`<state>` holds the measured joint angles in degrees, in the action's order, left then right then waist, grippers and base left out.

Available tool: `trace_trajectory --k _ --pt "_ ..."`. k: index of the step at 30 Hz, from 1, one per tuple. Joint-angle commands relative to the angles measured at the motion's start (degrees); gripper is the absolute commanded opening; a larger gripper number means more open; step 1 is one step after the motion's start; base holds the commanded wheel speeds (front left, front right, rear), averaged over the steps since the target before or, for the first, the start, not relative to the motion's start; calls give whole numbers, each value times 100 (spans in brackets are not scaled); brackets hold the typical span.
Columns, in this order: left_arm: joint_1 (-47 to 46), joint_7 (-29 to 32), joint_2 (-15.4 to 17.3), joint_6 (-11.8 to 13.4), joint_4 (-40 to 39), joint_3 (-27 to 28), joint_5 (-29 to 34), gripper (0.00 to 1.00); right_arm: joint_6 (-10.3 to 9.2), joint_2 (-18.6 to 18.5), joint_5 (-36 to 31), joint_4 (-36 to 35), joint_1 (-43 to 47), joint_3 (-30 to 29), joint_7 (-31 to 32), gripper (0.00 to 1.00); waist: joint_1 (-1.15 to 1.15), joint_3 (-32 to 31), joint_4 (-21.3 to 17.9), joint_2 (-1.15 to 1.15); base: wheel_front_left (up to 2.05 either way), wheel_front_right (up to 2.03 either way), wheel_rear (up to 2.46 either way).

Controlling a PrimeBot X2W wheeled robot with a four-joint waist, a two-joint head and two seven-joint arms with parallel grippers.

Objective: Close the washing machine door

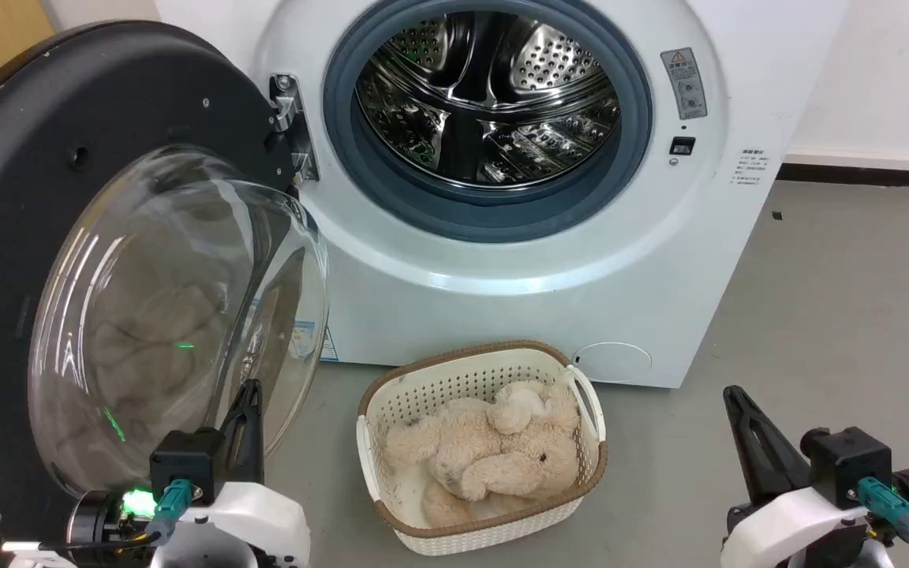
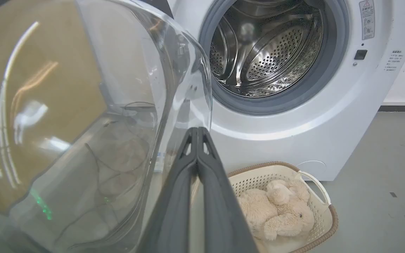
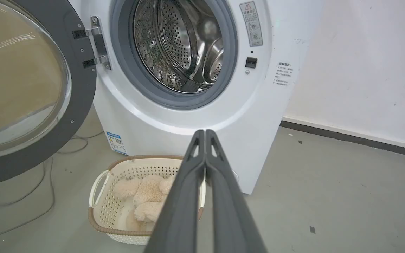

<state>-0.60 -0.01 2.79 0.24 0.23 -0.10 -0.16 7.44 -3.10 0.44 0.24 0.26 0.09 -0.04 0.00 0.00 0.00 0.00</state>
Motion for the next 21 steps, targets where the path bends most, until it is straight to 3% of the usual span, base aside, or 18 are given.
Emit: trace_trajectory --k 1,21 --pt "60 1 9 -24 -23 10 16 0 5 23 -44 -24 -26 -9 4 0 0 0 0 0 0 0 0" --pt "60 1 9 -24 -23 10 16 0 5 23 -44 -24 -26 -9 4 0 0 0 0 0 0 0 0"
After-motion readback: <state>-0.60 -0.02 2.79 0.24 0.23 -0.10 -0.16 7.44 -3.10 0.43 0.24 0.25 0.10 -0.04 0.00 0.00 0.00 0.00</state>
